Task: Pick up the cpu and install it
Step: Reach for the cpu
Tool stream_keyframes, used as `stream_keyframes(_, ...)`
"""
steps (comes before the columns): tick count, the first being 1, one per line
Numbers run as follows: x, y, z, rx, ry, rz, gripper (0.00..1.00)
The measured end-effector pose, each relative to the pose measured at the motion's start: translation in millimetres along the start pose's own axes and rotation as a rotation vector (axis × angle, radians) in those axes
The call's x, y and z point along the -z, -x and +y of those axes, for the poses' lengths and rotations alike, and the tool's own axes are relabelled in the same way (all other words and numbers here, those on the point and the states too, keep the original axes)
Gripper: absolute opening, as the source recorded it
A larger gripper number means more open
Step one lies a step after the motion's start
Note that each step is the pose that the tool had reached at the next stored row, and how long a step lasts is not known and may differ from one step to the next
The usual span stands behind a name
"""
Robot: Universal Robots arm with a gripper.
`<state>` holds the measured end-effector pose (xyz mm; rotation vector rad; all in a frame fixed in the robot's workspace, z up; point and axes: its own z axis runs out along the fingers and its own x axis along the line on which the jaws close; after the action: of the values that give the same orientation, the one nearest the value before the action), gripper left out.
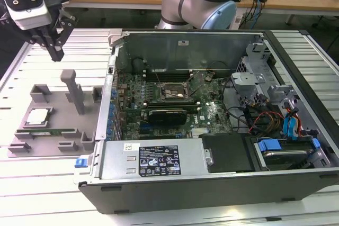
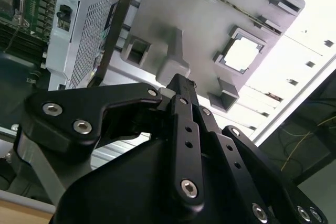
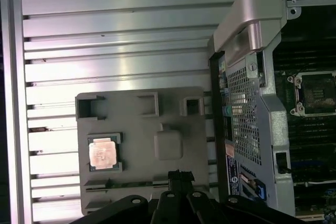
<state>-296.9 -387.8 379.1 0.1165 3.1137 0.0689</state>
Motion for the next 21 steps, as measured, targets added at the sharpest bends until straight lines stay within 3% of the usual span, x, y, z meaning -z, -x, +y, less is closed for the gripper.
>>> stream_keyframes(11, -1.9, -15.2, -1.1, 0.000, 0.0000, 0.0000, 0.11)
stream_keyframes(21, -14.6, -41.1, -3.6, 0.000, 0.0000, 0.0000, 0.11)
